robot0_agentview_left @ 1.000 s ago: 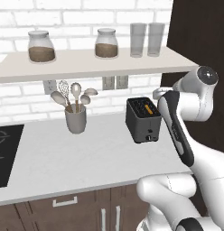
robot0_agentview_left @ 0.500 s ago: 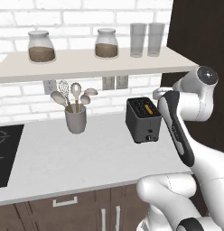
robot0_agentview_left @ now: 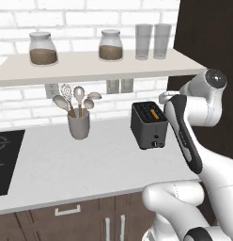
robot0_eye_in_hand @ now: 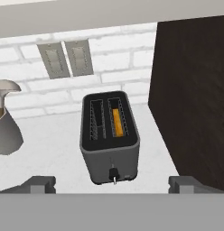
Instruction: Start the toaster. Once the lever pops up, take the bread to the plate on the dining counter.
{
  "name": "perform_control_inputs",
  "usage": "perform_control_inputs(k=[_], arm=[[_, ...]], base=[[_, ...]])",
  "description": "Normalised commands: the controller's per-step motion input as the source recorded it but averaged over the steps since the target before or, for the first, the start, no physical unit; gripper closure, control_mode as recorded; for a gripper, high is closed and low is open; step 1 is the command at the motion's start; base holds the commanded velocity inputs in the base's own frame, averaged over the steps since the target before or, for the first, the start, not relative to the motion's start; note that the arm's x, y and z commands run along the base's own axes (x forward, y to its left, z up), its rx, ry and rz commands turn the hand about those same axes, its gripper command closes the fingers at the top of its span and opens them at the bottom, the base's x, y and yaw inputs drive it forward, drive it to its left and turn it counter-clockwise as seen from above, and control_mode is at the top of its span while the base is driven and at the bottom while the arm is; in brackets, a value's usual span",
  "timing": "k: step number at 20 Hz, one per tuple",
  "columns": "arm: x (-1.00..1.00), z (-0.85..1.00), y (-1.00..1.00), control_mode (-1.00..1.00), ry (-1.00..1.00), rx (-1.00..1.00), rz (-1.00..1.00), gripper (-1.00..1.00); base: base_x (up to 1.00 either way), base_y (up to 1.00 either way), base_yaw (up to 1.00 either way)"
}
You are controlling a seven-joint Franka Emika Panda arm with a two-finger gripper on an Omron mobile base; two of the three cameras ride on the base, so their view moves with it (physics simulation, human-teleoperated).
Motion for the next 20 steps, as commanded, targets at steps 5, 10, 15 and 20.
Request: perform_control_inputs(k=[5,10,15,20], arm=[[0.0,0.0,0.0,-1.0,0.0,0.0,0.0,-1.0],[0.0,0.0,0.0,-1.0,0.0,0.0,0.0,-1.0],[0.0,0.0,0.0,-1.0,0.0,0.0,0.0,-1.0],[0.0,0.0,0.0,-1.0,0.0,0.0,0.0,-1.0]], base=[[0.0,0.0,0.0],[0.0,0.0,0.0],[0.0,0.0,0.0],[0.0,0.0,0.0]])
